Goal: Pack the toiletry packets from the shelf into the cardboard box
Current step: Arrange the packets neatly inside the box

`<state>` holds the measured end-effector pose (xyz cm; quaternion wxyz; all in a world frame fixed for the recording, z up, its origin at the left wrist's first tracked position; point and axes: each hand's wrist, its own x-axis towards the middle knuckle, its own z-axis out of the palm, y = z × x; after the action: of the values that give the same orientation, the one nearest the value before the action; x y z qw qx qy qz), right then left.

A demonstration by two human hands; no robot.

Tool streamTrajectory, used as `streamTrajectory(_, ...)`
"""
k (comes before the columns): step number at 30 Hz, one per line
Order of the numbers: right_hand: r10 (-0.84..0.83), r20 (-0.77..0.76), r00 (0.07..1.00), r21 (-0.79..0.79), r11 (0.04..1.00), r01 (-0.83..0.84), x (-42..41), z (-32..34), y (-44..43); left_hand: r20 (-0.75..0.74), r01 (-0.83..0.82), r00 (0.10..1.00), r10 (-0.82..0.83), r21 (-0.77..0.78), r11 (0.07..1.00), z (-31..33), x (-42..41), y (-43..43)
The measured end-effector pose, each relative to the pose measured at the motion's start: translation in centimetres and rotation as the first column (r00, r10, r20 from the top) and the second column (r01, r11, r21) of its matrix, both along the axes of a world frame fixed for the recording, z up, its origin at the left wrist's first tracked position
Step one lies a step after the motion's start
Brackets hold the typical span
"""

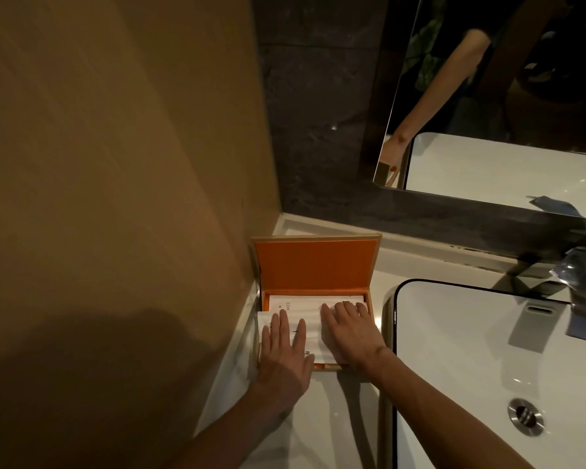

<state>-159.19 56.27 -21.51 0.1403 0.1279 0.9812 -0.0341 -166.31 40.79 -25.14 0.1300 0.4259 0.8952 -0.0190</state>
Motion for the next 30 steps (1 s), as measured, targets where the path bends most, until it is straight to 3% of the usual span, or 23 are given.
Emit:
streamTrajectory(6,-0.078,-0.013,0.997,-0.044,0.996,0.078,-0.2,0.6,0.4,0.019,0.018,1.000,-0.018,0.021,1.000,0.0,-0.7,-0.1)
streamTrajectory(10,-0.164,-0.278,0.947,-0.126,0.983,0.133,-2.0,2.5,0.3,0.039,0.023,0.999,-0.025,0.054,0.998,0.4,-1.1,-0.6)
streamTrajectory(12,-0.144,-0.336,0.931,-0.149,0.984,0.098,-3.4,3.5,0.3,0.043,0.024,0.999,-0.026,0.041,0.999,0.4,-1.2,-0.5)
streamTrajectory(20,-0.048,-0.025,0.999,-0.211,0.977,0.042,-4.6,1.6,-0.6,0.074,-0.074,0.995,0.069,0.067,0.995,1.8,-0.4,0.1)
streamTrajectory(23,-0.085,0.000,0.996,-0.226,0.971,0.083,-4.6,0.9,-0.4,0.098,-0.267,0.962,0.255,0.140,0.953,1.7,-1.2,-0.4)
streamTrajectory(26,-0.126,-0.024,0.992,-0.257,0.959,0.116,-4.7,0.6,-0.5,0.259,-0.427,0.894,0.366,0.248,0.869,2.5,-2.0,-0.7)
streamTrajectory(28,-0.146,-0.033,0.989,-0.268,0.954,0.132,-4.8,0.5,-0.7,0.330,-0.471,0.863,0.384,0.245,0.848,2.8,-1.9,-0.7)
streamTrajectory(30,-0.160,-0.042,0.986,-0.274,0.951,0.143,-4.9,0.6,-0.9,0.295,-0.441,0.883,0.366,0.252,0.861,2.4,-1.7,-1.0)
